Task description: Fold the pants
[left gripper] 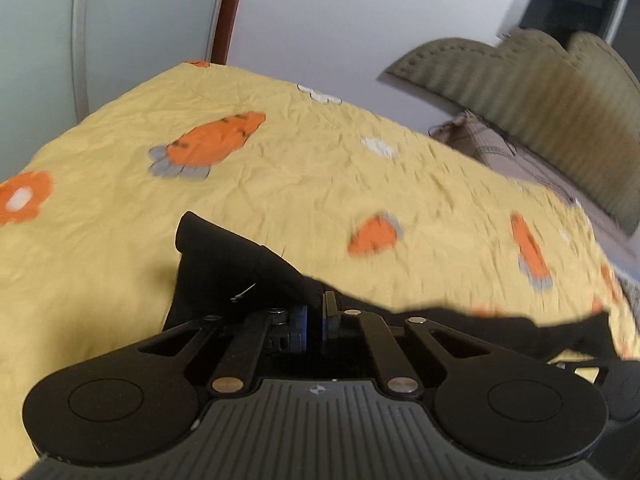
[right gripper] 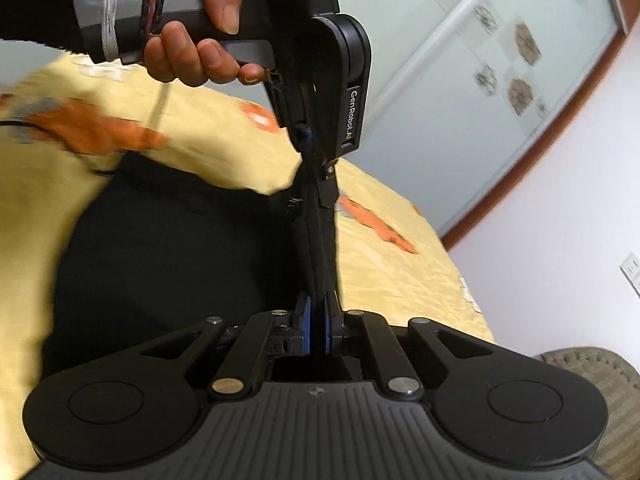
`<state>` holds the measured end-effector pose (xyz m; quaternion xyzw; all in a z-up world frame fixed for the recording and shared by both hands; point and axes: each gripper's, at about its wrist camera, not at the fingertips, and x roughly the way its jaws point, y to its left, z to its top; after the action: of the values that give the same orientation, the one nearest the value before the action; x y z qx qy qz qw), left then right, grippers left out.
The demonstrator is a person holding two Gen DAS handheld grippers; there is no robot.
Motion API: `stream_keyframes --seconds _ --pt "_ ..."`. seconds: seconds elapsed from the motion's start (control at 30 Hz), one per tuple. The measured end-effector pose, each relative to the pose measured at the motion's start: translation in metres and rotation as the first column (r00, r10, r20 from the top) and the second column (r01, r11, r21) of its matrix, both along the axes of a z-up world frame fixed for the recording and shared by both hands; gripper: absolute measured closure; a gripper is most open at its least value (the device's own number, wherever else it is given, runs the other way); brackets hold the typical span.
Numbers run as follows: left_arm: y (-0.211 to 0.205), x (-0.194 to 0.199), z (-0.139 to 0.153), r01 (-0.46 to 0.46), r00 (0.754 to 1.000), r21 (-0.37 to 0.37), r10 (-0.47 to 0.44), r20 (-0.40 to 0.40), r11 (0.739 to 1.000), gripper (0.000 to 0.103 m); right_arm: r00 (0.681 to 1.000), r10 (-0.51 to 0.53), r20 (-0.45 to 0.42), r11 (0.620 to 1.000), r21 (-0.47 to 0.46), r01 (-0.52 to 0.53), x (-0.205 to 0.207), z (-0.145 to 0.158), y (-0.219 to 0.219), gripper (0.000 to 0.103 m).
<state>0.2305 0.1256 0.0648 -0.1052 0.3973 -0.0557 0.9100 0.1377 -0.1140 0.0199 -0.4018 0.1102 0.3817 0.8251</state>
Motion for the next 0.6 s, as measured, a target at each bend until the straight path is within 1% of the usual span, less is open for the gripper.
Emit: stream_keyframes --seconds 0.1,0.23,0.3,0.37,0.43,0.5,0.6 --pt "0.003 -0.035 -0.016 -0.004 1.000 0.012 0.004 -0.024 1.000 0.095 0.999 0.042 -0.034 0.999 -0.004 -0.043 -0.035 -0.006 0.003 0.097" --pt "0.008 -0.066 -0.040 -0.016 0.997 0.033 0.018 -0.071 0.999 0.096 0.994 0.076 -0.079 0.997 -0.014 -0.078 -0.070 -0.020 0.011 0.097" --pt "0.012 -0.074 -0.052 -0.020 0.995 0.039 0.024 -0.094 0.999 0.096 0.993 0.066 -0.096 0.998 -0.019 -0.068 -0.076 -0.028 0.015 0.097" --pt "0.017 -0.079 -0.062 -0.035 0.992 0.017 0.037 -0.119 0.999 0.096 0.992 0.043 -0.119 0.999 0.000 -0.044 -0.075 -0.033 0.016 0.097" --pt "0.019 -0.086 -0.062 -0.042 0.993 0.009 0.043 -0.111 0.999 0.096 0.991 0.027 -0.130 0.999 0.021 -0.024 -0.075 -0.035 0.014 0.097" --pt "0.017 -0.092 -0.060 -0.037 0.995 0.012 0.038 -0.096 0.999 0.096 0.990 0.016 -0.140 0.999 0.039 -0.010 -0.086 -0.036 0.010 0.097" --pt "0.016 -0.095 -0.067 -0.026 0.994 0.025 0.028 -0.110 0.999 0.093 0.986 0.009 -0.169 0.999 0.039 -0.002 -0.092 -0.038 0.011 0.097"
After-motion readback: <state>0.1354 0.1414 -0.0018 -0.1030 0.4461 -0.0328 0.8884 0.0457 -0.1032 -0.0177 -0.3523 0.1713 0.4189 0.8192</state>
